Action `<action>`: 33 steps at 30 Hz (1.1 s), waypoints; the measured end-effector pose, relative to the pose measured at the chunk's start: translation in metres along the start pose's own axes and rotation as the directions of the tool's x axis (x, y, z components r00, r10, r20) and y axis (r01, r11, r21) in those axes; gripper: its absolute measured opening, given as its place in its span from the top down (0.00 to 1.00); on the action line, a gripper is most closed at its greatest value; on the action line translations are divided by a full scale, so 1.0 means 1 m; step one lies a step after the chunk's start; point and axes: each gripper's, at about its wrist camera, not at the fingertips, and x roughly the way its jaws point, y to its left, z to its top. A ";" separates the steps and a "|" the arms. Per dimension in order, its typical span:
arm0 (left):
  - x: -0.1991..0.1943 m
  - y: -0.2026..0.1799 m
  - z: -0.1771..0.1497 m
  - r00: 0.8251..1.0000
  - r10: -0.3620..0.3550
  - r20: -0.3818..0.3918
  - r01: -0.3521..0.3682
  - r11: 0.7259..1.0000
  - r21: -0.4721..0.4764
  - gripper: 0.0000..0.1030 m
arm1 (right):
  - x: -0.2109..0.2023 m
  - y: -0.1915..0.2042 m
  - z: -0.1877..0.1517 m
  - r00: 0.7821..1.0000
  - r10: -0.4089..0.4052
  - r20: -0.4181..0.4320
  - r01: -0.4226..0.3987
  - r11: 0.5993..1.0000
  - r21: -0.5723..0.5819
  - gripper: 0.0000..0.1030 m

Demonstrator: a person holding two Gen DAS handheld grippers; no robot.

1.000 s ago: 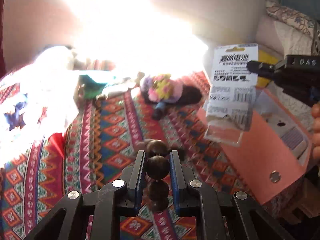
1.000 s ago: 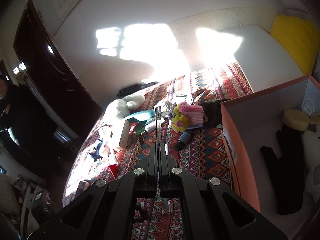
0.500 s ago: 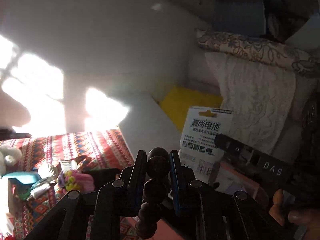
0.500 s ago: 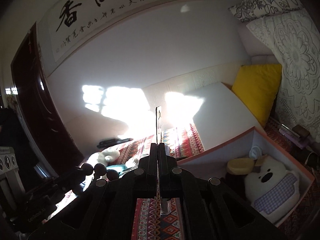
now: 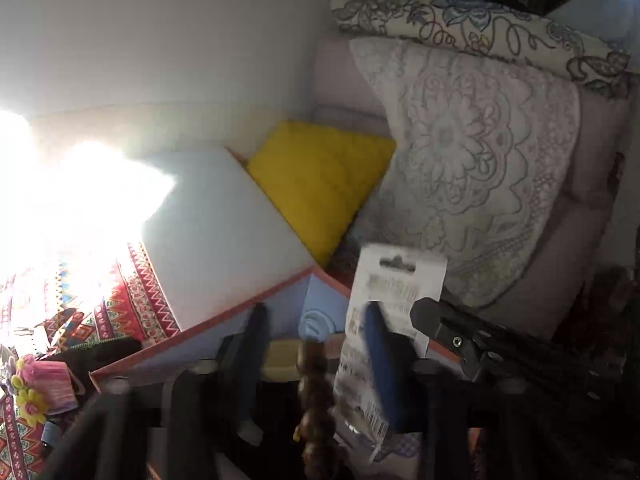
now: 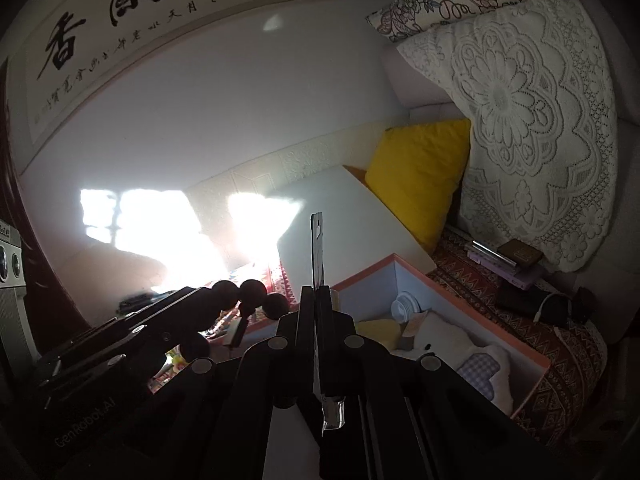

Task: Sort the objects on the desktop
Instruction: 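Carry the battery pack and bead bracelet into the pink box and release them, then grasp the white card with the right tool while the left tool grasps the blue figurine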

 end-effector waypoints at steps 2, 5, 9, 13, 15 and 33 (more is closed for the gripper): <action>-0.001 0.008 -0.002 1.000 0.021 0.009 -0.021 0.999 -0.025 0.21 | 0.005 -0.006 -0.001 0.998 -0.058 -0.005 0.058 0.998 0.016 0.80; -0.007 0.022 -0.005 0.999 0.038 0.015 -0.037 0.998 -0.051 0.11 | 0.001 -0.014 0.000 0.993 -0.113 0.027 0.112 0.993 0.034 0.37; -0.022 0.044 -0.012 0.997 0.080 0.017 -0.078 0.993 -0.088 0.08 | -0.002 -0.014 0.000 0.993 -0.105 0.053 0.102 0.994 0.047 0.36; -0.051 0.074 -0.029 0.989 0.150 0.018 -0.147 0.982 -0.120 0.04 | 0.002 0.008 -0.002 0.995 -0.084 0.043 0.084 0.996 0.019 0.36; -0.068 0.094 -0.042 0.979 0.203 0.013 -0.199 0.969 -0.146 0.03 | 0.005 0.025 -0.006 0.997 -0.065 0.033 0.066 0.998 -0.004 0.36; -0.222 0.322 -0.194 0.801 0.564 -0.202 -0.593 0.700 -0.398 0.01 | 0.084 0.262 -0.125 0.934 0.200 -0.295 -0.281 0.922 -0.265 0.29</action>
